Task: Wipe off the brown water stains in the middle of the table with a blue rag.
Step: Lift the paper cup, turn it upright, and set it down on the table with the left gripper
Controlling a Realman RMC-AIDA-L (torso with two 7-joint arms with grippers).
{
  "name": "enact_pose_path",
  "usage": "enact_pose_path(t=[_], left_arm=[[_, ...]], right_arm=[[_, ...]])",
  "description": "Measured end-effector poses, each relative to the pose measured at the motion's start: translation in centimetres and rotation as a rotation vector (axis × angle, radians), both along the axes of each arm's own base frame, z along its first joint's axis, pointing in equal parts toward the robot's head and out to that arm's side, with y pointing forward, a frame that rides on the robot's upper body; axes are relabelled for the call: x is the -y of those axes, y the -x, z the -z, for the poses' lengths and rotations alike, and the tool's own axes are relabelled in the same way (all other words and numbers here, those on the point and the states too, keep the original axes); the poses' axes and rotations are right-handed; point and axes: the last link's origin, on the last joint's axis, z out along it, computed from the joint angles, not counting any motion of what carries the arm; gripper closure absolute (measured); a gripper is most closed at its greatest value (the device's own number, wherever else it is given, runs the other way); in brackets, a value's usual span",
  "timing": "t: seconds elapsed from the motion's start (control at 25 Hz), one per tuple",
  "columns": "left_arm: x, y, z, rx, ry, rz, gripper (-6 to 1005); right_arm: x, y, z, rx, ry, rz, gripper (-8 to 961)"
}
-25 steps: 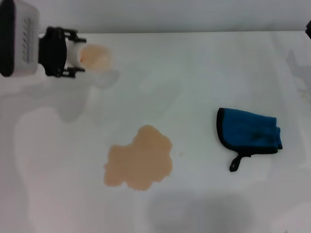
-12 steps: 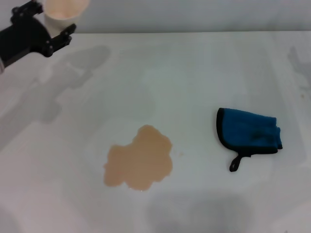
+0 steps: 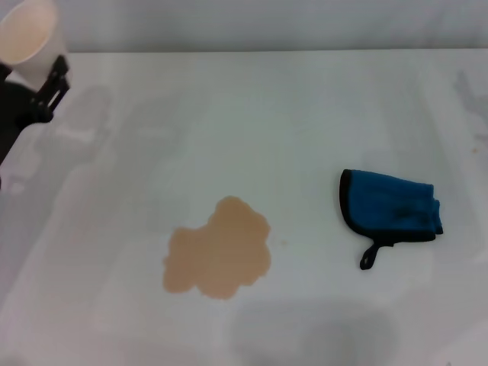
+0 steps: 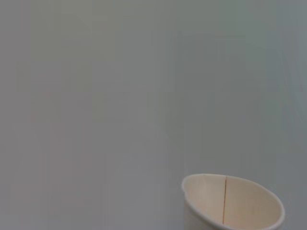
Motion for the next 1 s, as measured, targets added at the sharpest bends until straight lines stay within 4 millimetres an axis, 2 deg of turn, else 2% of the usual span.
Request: enact_pose_path(t=[0.16, 0.36, 1.0], left_arm=[[1.2, 1.5, 1.1, 0.119, -0.042, -0.144, 309], [1.4, 2.1, 1.6, 0.145, -0.043, -0.197, 310], [-0.3, 2.3, 4.4, 0.111, 0.100, -0.339, 307]], right_arm=[[0.0, 0.1, -0.3, 0.011, -0.007, -0.013, 83], [0.3, 0.0, -0.5, 0.021, -0.010, -0.025, 83], [1.2, -0.4, -0.6, 0.019, -0.024, -0.035, 84]])
